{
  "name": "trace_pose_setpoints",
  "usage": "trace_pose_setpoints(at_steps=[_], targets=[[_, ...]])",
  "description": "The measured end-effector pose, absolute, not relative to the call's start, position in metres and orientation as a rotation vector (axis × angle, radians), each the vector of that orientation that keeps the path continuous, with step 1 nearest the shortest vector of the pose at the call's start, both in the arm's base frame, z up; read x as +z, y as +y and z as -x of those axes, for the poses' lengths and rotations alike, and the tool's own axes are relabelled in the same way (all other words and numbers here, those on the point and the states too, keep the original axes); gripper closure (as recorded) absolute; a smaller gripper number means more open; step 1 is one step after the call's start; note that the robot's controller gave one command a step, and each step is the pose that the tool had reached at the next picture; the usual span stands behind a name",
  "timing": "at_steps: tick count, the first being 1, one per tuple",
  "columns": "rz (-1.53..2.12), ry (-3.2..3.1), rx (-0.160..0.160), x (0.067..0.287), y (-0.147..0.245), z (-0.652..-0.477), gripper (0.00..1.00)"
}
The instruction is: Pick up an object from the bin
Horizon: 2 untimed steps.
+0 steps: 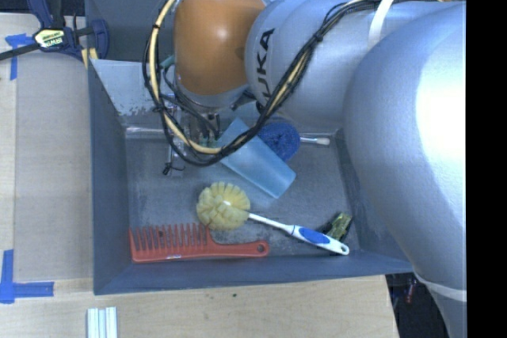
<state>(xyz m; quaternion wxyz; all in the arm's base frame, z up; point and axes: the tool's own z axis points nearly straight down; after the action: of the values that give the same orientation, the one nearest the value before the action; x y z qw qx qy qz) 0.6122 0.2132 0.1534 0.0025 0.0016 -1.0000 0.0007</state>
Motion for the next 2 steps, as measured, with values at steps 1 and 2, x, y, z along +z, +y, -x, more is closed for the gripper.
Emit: trace_pose_setpoints(at_steps=[1, 2], targets=[[0.0, -3.144, -0.002, 0.159, 0.212, -0.614, 0.0], [-0.293, -3.128, 0.0, 0.068, 0.114, -0.592, 0.0]])
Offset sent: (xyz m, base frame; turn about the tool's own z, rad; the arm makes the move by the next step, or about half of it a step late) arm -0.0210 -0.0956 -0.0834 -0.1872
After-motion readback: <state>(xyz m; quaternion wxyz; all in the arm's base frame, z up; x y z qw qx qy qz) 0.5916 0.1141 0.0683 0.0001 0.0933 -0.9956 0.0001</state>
